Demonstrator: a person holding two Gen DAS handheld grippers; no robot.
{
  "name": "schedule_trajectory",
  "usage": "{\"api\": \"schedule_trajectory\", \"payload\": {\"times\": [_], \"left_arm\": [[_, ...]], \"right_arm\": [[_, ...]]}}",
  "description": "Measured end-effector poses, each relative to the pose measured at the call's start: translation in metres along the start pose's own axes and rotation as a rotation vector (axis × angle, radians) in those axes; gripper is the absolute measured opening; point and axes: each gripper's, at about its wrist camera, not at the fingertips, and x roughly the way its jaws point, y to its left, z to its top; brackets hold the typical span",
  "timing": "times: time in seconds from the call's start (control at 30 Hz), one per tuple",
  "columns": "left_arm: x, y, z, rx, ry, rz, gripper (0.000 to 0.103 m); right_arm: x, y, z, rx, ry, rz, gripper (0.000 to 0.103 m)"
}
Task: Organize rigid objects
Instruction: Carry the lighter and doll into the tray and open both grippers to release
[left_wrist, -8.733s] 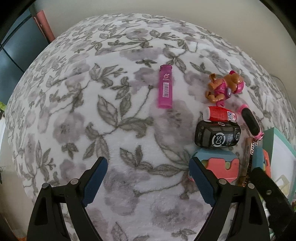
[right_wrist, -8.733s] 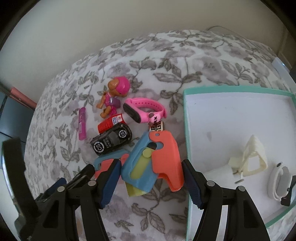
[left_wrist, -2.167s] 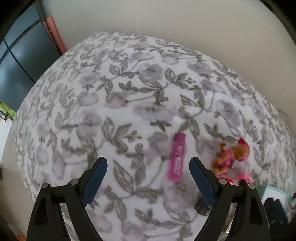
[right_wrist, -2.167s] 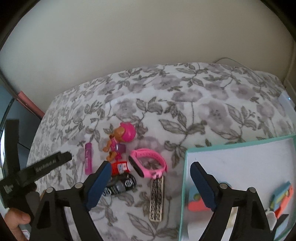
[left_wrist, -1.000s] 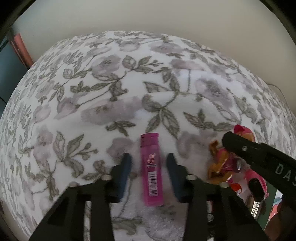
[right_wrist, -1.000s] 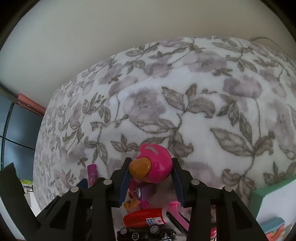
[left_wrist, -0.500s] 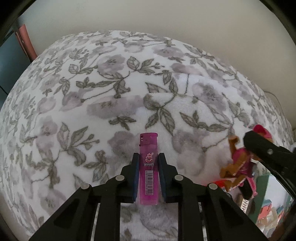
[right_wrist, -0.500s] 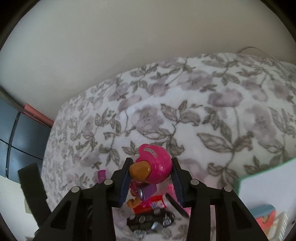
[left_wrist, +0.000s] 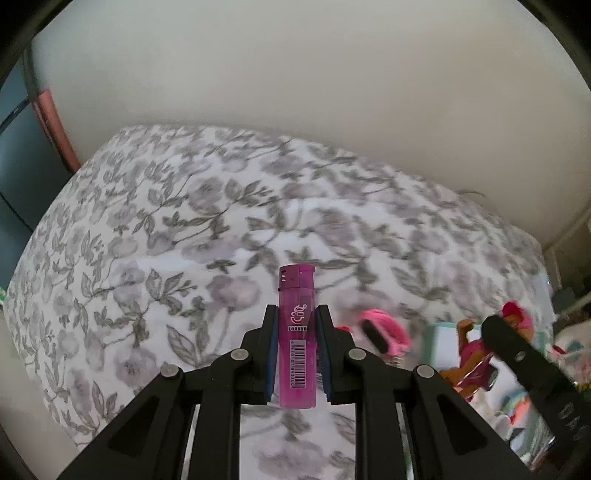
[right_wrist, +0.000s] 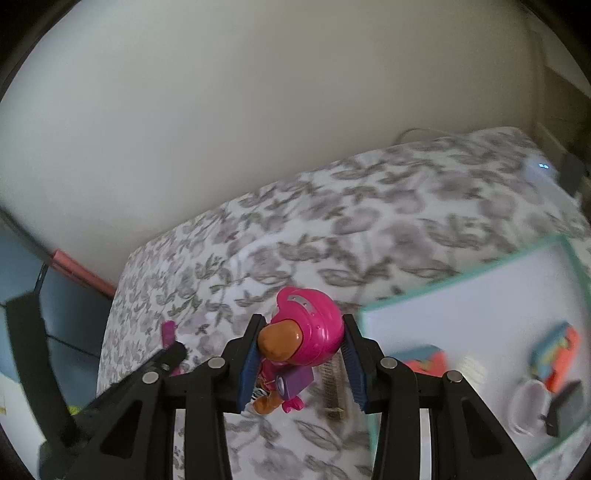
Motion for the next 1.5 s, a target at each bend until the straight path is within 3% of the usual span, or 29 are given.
{"api": "schedule_trajectory", "payload": {"times": [0.27, 0.6, 0.9, 1.07, 1.5], "left_arm": [[-0.033, -0.068, -0.015, 0.090, -0.033, -0.045, 0.020], [-0.025, -0.146, -0.036, 0.187, 0.004, -0.080, 0.020], [-0.009, -0.205, -0.050, 0.268, 0.033, -0.132, 0.020], [0.016, -0.210, -0.054, 0.269, 0.099, -0.153, 0.020], [0.049, -0.199, -0.060, 0.220, 0.182, -0.198, 0.020]], "right_arm": [[-0.035, -0.067, -0.014, 0.124, -0.043, -0.091, 0.043], [-0.062, -0.152, -0.009, 0.249, -0.072, -0.238, 0.043], [-0.066, -0.190, -0.009, 0.321, -0.077, -0.349, 0.043], [-0.056, -0.194, -0.007, 0.316, -0.058, -0.364, 0.043], [-0.025, -0.194, -0.014, 0.287, 0.032, -0.405, 0.043]]}}
